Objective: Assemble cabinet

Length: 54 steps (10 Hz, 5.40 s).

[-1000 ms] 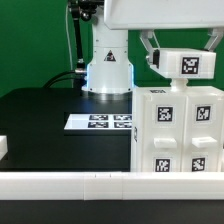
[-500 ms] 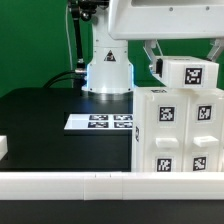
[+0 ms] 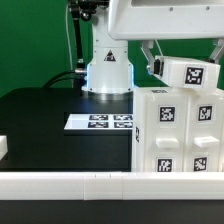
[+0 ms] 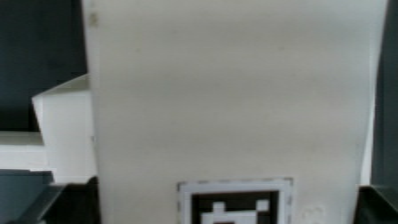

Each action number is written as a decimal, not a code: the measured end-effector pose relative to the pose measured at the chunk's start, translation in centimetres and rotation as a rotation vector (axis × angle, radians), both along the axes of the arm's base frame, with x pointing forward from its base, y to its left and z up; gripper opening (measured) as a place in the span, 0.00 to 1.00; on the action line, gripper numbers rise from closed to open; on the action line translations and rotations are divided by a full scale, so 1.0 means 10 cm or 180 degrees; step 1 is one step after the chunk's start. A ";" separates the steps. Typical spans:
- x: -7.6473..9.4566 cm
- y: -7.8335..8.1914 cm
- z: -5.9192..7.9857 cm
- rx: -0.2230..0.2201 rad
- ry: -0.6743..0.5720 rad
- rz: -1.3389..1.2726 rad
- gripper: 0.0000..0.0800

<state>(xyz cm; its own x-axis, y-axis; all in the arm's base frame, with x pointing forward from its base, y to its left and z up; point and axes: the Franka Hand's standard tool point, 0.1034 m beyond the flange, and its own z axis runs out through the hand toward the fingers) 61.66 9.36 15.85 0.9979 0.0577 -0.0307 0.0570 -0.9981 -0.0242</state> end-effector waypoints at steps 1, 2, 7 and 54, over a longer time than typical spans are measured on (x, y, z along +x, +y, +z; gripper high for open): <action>0.00 0.00 0.00 0.0000 0.0000 0.0000 0.81; 0.00 0.00 0.00 0.0000 0.0000 0.0000 0.81; -0.03 0.03 0.00 0.0009 -0.0027 0.0018 0.81; -0.07 0.28 0.24 0.0310 0.0025 -0.1035 0.81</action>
Offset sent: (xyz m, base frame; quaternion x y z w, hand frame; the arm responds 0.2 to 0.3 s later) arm 0.0000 0.0000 0.0000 0.0000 0.0000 0.0000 1.0000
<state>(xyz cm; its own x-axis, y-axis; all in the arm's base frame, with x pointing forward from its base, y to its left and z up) 60.94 12.18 18.22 0.9643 -0.2605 -0.0485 -0.2645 -0.9570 -0.1195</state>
